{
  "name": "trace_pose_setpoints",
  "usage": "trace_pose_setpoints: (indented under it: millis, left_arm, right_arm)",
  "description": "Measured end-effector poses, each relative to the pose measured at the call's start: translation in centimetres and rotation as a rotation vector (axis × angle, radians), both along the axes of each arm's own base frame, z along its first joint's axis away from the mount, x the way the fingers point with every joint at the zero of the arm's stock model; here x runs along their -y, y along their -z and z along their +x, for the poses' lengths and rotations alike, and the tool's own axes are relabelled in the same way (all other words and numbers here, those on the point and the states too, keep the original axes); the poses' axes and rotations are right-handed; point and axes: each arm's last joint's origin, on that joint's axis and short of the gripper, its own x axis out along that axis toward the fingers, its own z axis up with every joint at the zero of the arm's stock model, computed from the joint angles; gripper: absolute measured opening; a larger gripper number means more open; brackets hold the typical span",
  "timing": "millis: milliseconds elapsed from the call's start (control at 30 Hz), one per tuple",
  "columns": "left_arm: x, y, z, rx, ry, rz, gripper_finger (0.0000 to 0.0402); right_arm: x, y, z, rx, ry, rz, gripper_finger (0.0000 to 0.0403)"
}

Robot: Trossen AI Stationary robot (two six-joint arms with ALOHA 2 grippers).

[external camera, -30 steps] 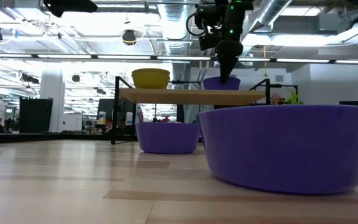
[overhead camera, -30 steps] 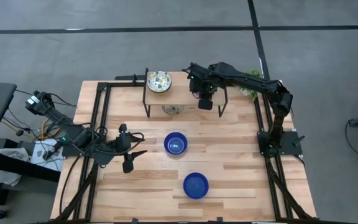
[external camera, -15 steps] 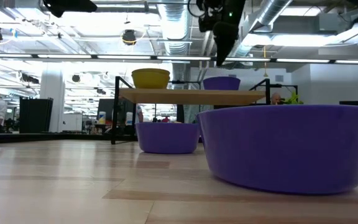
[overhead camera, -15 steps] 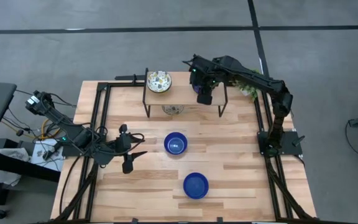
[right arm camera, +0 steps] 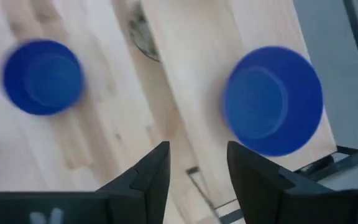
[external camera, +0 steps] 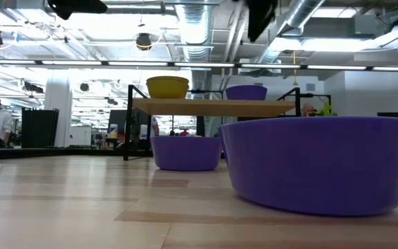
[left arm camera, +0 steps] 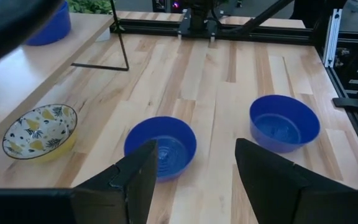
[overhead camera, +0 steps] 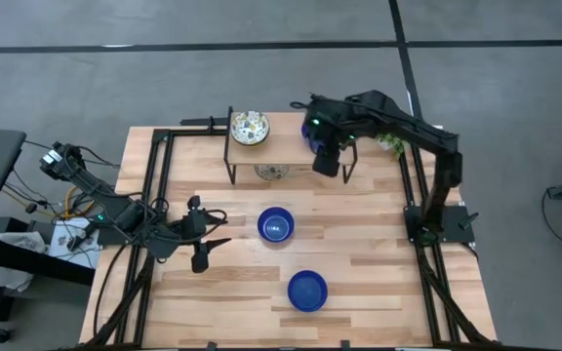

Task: Pick & Place Mini bowls
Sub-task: Stack the top blue bowl on top of the blue bowl on the shelf

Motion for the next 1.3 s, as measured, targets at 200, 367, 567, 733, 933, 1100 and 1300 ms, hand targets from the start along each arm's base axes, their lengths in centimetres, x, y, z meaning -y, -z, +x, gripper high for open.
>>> trace_pose_setpoints:
  millis: [200,367,567,733,933,1100,1300]
  left_arm:
    - [0.2,0.0,0.0,-0.014,0.049,-0.023,0.0214]
    - [0.2,0.1,0.0,-0.017,0.062,-0.027,0.0214]
    - [0.3,0.0,0.0,-0.020,0.097,-0.006,0.0214]
    - [0.7,0.4,0.7,-0.039,0.105,-0.002,0.0214]
    - [1.5,2.3,3.9,-0.112,0.113,-0.042,0.0214]
    - [0.9,4.2,7.0,-0.164,0.077,-0.061,0.0214]
    - [-0.4,6.0,10.1,-0.259,0.092,-0.060,0.0214]
  right_arm:
    - [-4.3,-2.4,-1.8,0.118,0.018,0.037,0.0148]
    - [-7.9,-4.0,-3.6,0.202,0.018,0.087,0.0143]
    - [-12.0,-4.9,-4.7,0.269,-0.018,0.155,0.0137]
    - [-15.2,-5.1,-4.9,0.320,-0.094,0.132,0.0137]
    - [-17.9,-4.6,-5.3,0.345,-0.175,0.040,0.0131]
    - [-19.1,-2.6,-5.6,0.321,-0.232,0.002,0.0120]
    - [-19.1,1.5,-6.5,0.302,-0.255,-0.006,0.0109]
